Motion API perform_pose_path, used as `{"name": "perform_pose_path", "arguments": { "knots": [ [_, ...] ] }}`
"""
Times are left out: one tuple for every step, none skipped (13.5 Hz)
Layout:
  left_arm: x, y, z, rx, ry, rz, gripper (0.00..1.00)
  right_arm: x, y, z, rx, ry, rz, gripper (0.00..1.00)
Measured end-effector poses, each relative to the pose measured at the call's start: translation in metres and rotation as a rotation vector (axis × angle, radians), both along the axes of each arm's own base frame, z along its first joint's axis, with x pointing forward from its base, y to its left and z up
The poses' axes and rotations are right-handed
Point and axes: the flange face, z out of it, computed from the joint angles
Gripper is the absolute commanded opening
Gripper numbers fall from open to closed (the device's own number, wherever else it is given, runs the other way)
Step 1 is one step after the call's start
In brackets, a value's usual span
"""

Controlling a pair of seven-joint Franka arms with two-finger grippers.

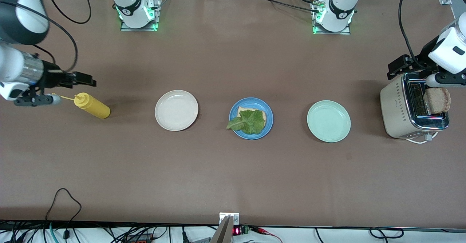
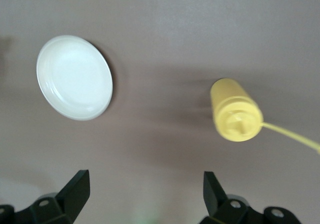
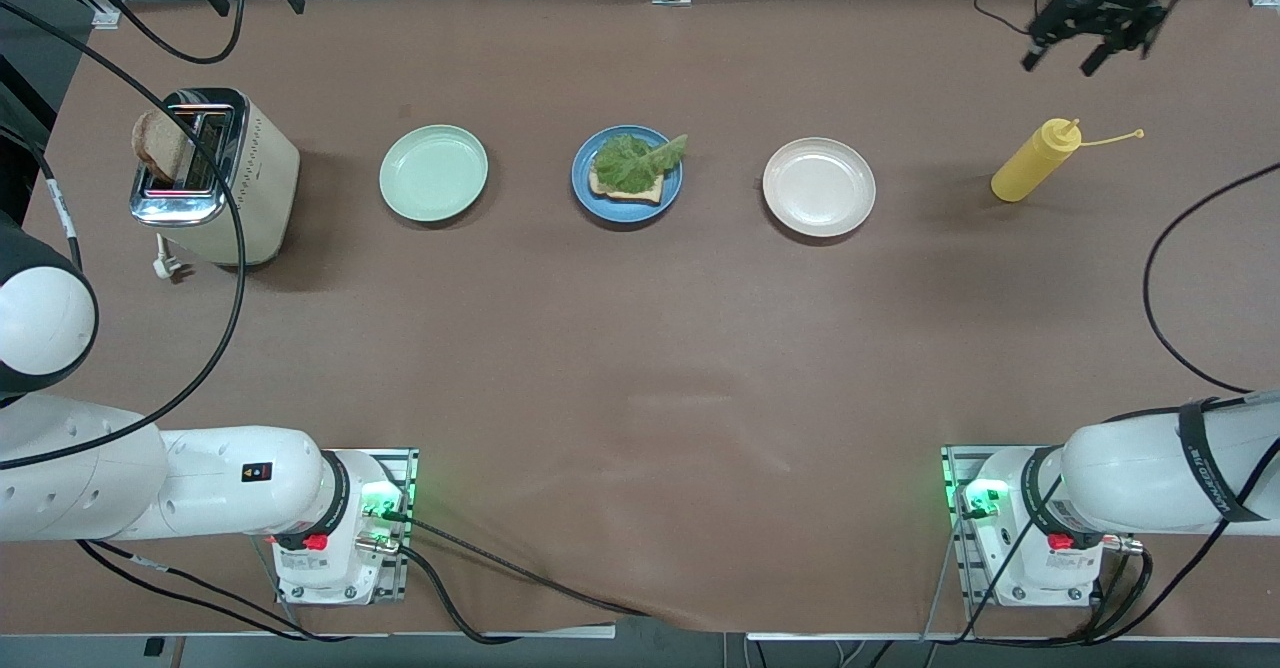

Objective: Make sandwich in blue plate with both arms
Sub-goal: 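Grasp the yellow mustard bottle with the right gripper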

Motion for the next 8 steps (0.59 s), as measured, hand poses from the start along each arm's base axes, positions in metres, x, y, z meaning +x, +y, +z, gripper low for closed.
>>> {"name": "perform_pose_path", "arguments": {
  "knots": [
    [0.000,0.000,-0.001,0.000,0.002,0.000,1.00,-0.006,-0.021,0.001,0.024,-0.023,0.087,1.00],
    [0.000,0.000,-0.002,0.000,0.005,0.000,1.00,-0.010,-0.042,0.002,0.046,-0.051,0.175,1.00],
    [0.000,0.000,-0.003,0.000,0.007,0.000,1.00,-0.014,-0.061,0.003,0.065,-0.082,0.264,1.00],
    [-0.001,0.000,-0.004,0.000,0.009,0.000,1.00,-0.016,-0.079,0.003,0.079,-0.115,0.348,1.00],
    [-0.001,0.000,-0.005,0.000,0.010,0.000,1.00,-0.018,-0.093,0.002,0.088,-0.146,0.425,1.00],
    [-0.001,0.000,-0.005,0.000,0.011,0.001,1.00,-0.019,-0.105,-0.002,0.092,-0.177,0.496,1.00],
    [-0.001,0.000,-0.006,0.000,0.013,0.000,1.00,-0.021,-0.115,-0.008,0.092,-0.206,0.556,1.00],
    [-0.001,0.000,-0.006,0.000,0.014,0.000,1.00,-0.022,-0.125,-0.014,0.087,-0.236,0.612,1.00]
  ]
}}
